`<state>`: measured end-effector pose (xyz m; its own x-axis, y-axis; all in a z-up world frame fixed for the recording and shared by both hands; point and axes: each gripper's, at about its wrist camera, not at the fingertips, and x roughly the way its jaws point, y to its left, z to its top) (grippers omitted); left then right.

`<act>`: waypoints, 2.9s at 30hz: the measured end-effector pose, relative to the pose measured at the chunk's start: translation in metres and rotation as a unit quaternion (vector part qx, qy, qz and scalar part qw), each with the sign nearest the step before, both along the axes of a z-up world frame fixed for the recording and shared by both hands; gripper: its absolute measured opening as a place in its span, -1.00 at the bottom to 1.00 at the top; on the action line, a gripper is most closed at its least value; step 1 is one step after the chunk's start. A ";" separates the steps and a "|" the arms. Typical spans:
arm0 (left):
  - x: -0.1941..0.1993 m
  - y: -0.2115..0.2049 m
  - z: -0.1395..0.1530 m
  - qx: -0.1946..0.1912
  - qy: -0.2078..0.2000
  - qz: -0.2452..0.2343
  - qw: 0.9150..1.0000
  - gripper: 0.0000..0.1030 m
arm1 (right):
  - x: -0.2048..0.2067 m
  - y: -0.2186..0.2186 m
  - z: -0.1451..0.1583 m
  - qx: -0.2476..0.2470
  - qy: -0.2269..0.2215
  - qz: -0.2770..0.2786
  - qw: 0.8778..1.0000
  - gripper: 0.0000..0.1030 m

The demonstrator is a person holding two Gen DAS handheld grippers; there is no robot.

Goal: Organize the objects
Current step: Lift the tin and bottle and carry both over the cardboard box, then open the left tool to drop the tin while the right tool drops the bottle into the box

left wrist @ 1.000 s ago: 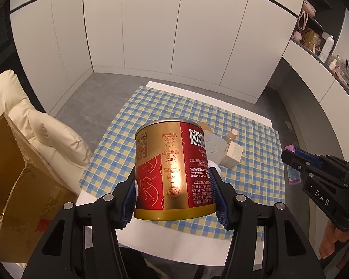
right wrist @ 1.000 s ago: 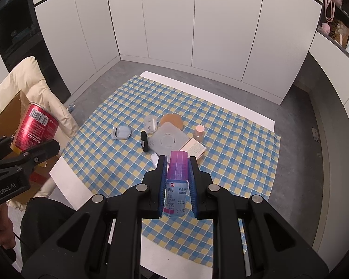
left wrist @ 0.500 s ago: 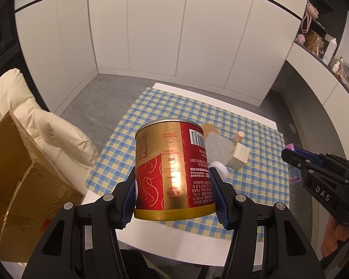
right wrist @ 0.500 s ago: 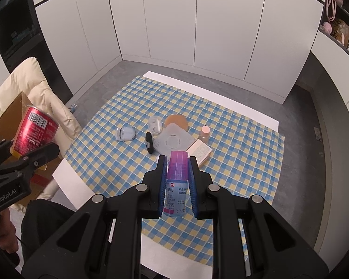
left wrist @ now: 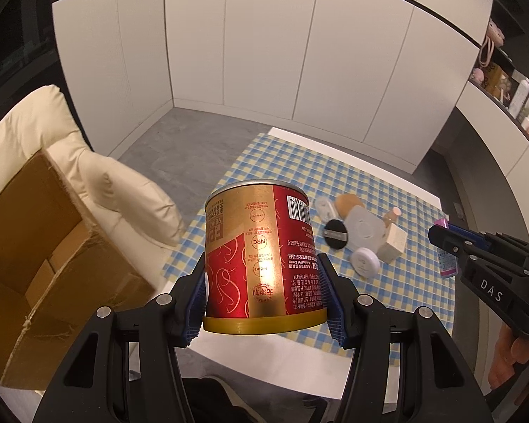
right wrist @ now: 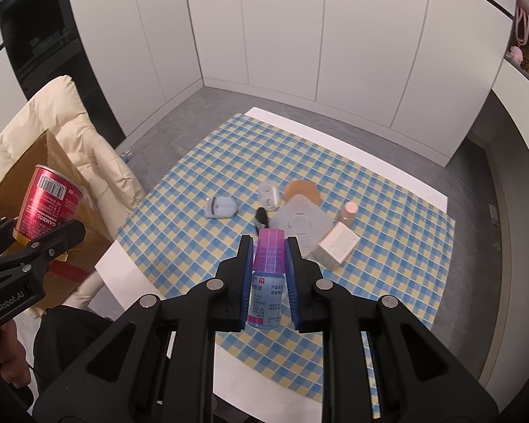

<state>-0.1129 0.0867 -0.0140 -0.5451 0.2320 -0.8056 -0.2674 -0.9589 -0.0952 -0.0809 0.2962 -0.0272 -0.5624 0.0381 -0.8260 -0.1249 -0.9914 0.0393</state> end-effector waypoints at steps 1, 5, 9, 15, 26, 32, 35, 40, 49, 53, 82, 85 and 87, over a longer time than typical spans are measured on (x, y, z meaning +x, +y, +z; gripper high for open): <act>0.000 -0.003 0.000 0.002 0.000 0.002 1.000 0.11 | -0.002 -0.003 0.000 0.000 0.001 0.003 1.000 -0.64; -0.001 -0.015 0.001 0.005 0.004 0.012 1.000 0.11 | -0.008 -0.016 -0.001 -0.003 0.002 0.015 1.000 -0.64; 0.000 -0.028 0.001 0.003 0.004 0.023 1.000 0.11 | -0.014 -0.029 -0.001 -0.004 0.003 0.026 1.000 -0.64; 0.002 -0.044 0.001 0.003 0.010 0.037 0.999 0.11 | -0.023 -0.049 0.000 -0.015 0.005 0.049 0.999 -0.64; 0.005 -0.065 0.001 0.004 0.012 0.056 0.998 0.11 | -0.032 -0.083 0.003 -0.028 0.011 0.083 0.996 -0.64; 0.005 -0.082 0.000 0.005 0.012 0.071 0.997 0.11 | -0.040 -0.101 0.003 -0.026 0.011 0.094 0.995 -0.64; 0.007 -0.094 0.000 0.007 0.013 0.084 0.996 0.11 | -0.044 -0.111 0.004 -0.024 0.013 0.103 0.994 -0.64; 0.009 -0.114 0.001 0.007 0.015 0.104 0.994 0.11 | -0.049 -0.132 0.005 -0.019 0.014 0.122 0.992 -0.64; 0.013 -0.154 0.001 0.013 0.015 0.150 0.988 0.11 | -0.057 -0.173 0.008 -0.011 0.019 0.156 0.987 -0.64; 0.016 -0.170 0.001 0.014 0.015 0.170 0.985 0.11 | -0.061 -0.191 0.008 -0.009 0.020 0.169 0.985 -0.64; 0.040 -0.282 -0.021 -0.017 -0.014 0.279 0.960 0.12 | -0.069 -0.309 0.012 0.006 0.043 0.255 0.966 -0.64; 0.044 -0.284 -0.020 -0.018 -0.009 0.278 0.960 0.13 | -0.068 -0.319 0.014 0.003 0.046 0.263 0.964 -0.64; 0.046 -0.285 -0.017 -0.020 0.000 0.276 0.961 0.20 | -0.067 -0.324 0.015 0.003 0.048 0.267 0.962 -0.64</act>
<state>-0.0673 -0.1980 -0.0309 -0.5754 -0.1243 -0.8084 0.2839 -0.9573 -0.0548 -0.1480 -0.0281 -0.0125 -0.5772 -0.2735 -0.7695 0.4067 -0.9134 0.0195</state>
